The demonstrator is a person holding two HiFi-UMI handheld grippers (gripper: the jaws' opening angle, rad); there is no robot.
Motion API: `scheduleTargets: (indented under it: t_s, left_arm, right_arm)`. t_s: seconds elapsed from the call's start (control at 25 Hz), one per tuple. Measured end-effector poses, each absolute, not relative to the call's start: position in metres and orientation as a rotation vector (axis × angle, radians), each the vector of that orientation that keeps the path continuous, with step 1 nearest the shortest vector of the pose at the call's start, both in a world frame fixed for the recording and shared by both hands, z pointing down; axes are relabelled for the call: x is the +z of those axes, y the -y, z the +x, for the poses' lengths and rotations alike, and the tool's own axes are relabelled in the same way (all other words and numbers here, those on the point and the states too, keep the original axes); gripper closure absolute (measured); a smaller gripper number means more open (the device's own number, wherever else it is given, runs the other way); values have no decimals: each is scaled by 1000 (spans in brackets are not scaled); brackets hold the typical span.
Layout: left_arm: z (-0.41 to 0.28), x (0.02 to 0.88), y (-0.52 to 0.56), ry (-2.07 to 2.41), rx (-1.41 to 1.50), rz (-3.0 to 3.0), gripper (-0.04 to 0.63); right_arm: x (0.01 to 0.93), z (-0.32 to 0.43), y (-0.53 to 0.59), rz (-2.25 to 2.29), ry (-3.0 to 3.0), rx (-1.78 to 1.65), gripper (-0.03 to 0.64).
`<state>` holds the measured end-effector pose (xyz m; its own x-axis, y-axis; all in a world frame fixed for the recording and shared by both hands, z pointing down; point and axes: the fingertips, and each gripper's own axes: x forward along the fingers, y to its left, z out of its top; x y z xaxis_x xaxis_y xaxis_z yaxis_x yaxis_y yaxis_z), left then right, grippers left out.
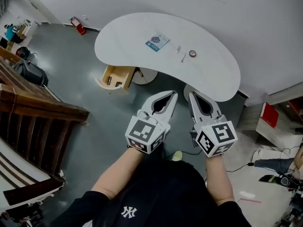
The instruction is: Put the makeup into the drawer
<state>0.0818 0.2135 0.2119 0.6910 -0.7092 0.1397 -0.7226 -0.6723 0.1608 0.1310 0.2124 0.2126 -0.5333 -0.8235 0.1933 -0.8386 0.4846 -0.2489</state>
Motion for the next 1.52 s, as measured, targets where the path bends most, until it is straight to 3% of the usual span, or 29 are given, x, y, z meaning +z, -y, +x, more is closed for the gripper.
scheduleTargets:
  t_s: [0.6,1.28,1.52]
  left_arm:
    - [24,252,-96,955,87,2708,584]
    - [67,333,7,933,195,2665,586]
    - [88,375,51,954,254,2616,585]
  right_arm:
    - [257,70,-97,1615,2436,536,600]
    - [388,120,18,1588,2241,737,595]
    - [445,140,59,1518,2181,833,552]
